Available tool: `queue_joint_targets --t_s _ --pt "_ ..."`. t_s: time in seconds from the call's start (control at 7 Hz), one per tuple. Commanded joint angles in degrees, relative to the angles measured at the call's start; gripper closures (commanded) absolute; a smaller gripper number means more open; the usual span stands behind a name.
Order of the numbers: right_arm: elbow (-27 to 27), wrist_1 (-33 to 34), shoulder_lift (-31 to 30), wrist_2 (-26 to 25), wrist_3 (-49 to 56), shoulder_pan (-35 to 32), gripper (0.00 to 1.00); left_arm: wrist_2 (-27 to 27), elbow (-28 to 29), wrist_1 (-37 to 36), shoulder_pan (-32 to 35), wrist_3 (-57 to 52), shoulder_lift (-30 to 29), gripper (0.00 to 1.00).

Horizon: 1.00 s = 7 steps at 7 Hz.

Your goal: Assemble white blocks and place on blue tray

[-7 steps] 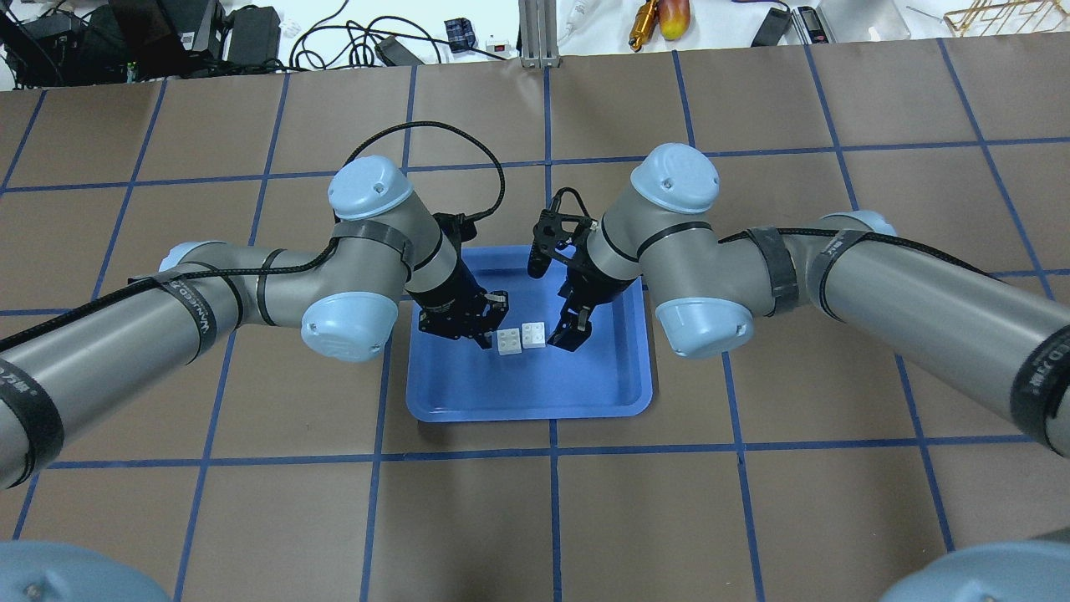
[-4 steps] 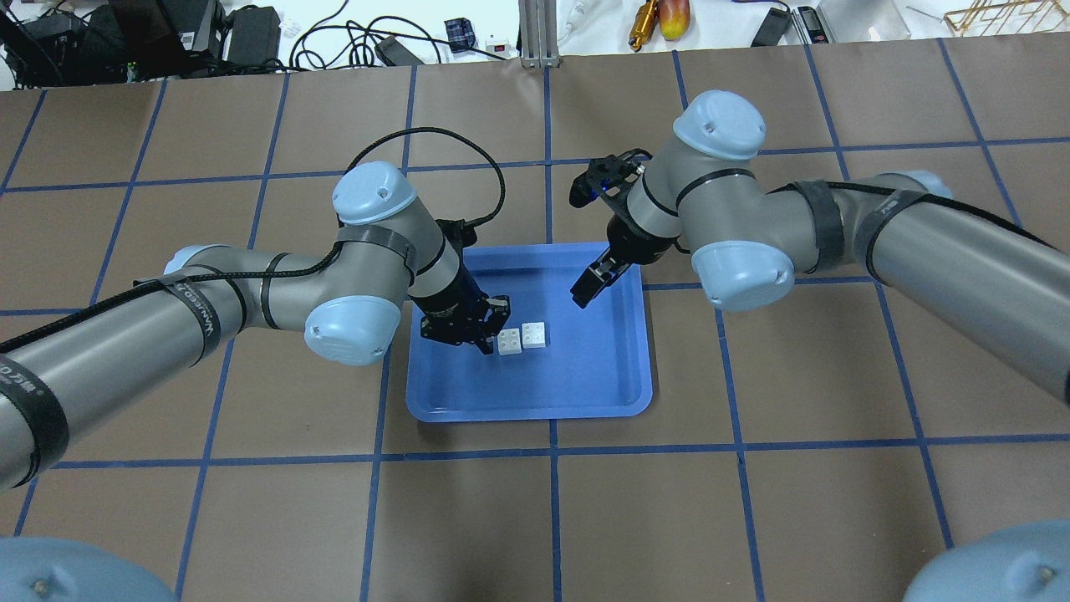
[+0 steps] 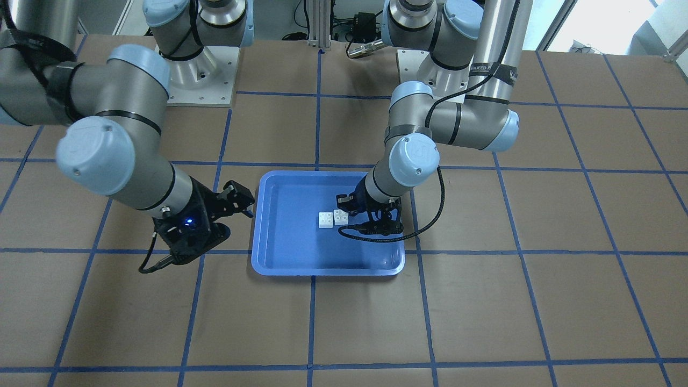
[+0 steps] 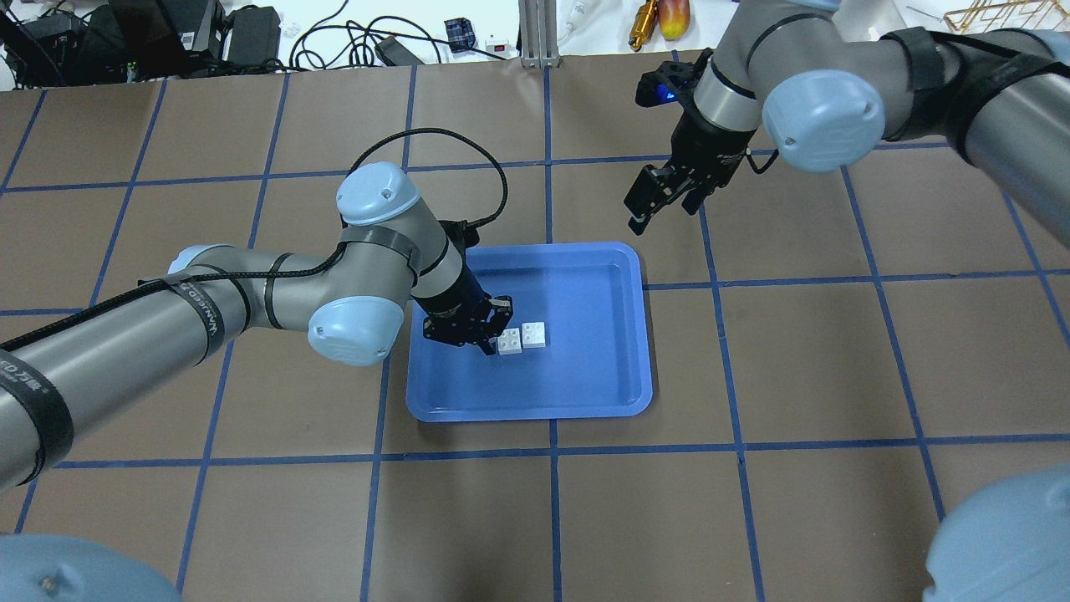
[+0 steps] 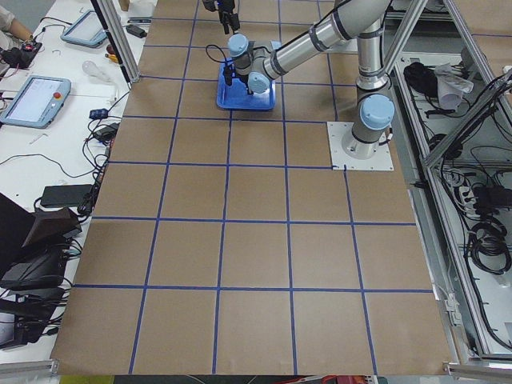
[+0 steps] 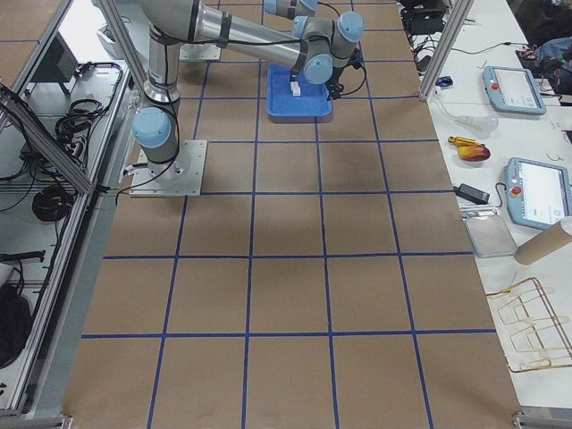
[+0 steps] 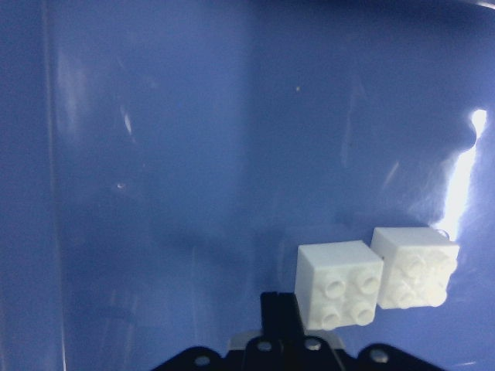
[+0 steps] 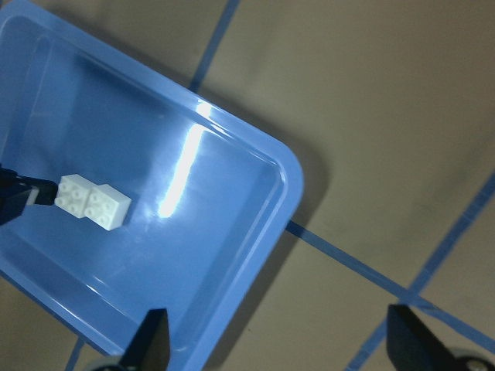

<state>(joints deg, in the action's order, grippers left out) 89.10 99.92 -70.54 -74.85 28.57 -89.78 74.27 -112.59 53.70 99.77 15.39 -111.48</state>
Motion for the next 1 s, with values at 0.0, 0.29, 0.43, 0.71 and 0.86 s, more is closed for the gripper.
queue_joint_targets --t_s 0.0,0.29,0.43,0.71,0.86 --pt "-4.6 -5.7 -0.2 -6.6 -6.2 3.8 0.00 0.1 0.0 -0.1 0.7 0.6 0.0 1.00" --pt "-8.1 -12.9 -1.5 -7.2 -9.5 4.3 0.00 0.0 0.2 -0.1 0.8 0.5 -0.3 1.00" --pt "-8.5 -15.2 -3.6 -7.6 -19.7 4.3 0.00 0.1 0.4 -0.5 0.8 0.0 -0.6 1.00" --pt "-8.1 -15.4 -7.8 -10.1 -32.3 4.2 0.00 0.0 0.4 -2.2 0.9 0.2 -1.2 1.00" --pt "-8.3 -15.5 -8.5 -10.1 -33.4 4.0 0.00 0.0 0.4 -2.7 1.0 0.2 -1.2 1.00"
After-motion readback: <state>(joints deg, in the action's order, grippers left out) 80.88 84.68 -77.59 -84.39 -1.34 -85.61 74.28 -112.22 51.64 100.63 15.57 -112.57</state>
